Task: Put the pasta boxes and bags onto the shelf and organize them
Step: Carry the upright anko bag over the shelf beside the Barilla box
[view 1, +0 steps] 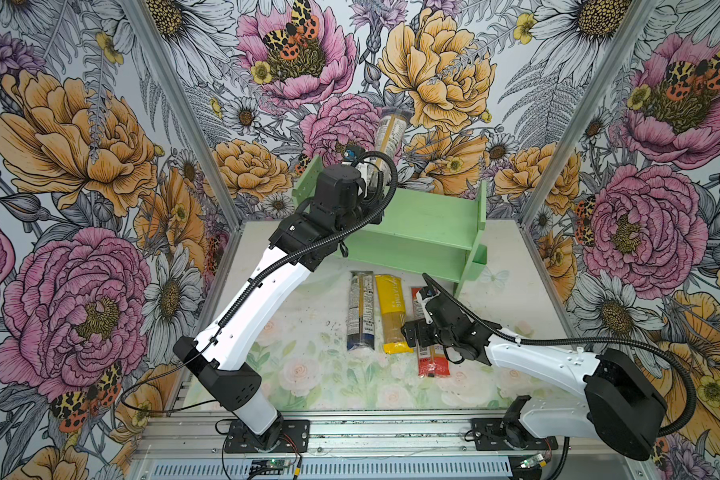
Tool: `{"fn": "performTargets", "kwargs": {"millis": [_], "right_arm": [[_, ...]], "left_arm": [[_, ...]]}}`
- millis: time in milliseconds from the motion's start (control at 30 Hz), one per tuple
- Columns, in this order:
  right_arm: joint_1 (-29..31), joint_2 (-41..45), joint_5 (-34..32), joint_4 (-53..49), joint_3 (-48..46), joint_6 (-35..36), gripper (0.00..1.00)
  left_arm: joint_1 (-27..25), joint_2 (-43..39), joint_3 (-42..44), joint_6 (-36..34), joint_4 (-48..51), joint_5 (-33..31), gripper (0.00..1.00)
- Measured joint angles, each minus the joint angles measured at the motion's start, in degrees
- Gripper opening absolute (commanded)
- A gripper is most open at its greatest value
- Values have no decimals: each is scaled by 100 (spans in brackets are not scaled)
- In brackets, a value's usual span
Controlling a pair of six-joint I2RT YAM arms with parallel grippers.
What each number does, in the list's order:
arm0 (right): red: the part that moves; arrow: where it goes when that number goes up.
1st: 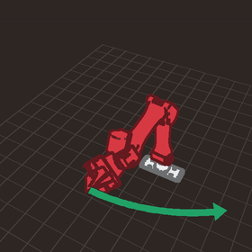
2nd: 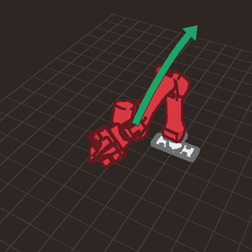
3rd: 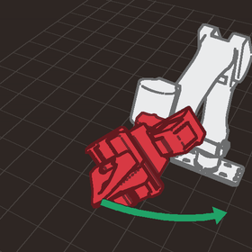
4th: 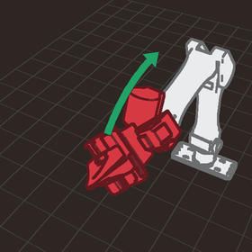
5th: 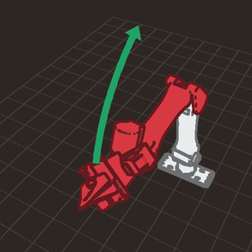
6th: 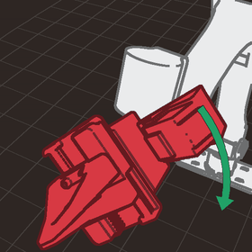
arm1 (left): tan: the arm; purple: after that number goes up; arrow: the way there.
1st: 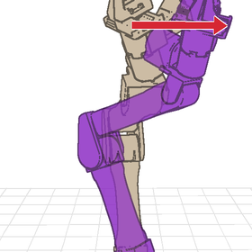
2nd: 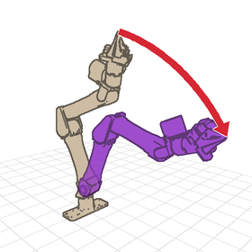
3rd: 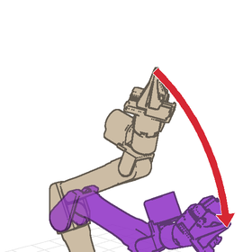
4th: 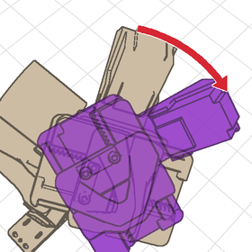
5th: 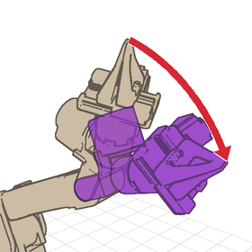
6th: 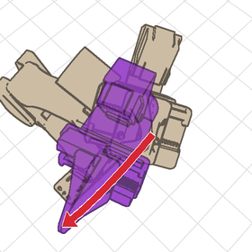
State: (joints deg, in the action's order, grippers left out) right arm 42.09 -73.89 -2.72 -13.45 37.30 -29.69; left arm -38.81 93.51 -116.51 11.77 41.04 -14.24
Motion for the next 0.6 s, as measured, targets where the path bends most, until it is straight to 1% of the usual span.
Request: {"fn": "performTargets", "kwargs": {"millis": [433,600], "right_arm": [[0,39,-4,-4,-76,-79,99],[0,39,-46,-4,-76,-92,100]], "left_arm": [[232,866,-525,26,81,87,0],[330,1091,-566,48,160,170,0]]}}
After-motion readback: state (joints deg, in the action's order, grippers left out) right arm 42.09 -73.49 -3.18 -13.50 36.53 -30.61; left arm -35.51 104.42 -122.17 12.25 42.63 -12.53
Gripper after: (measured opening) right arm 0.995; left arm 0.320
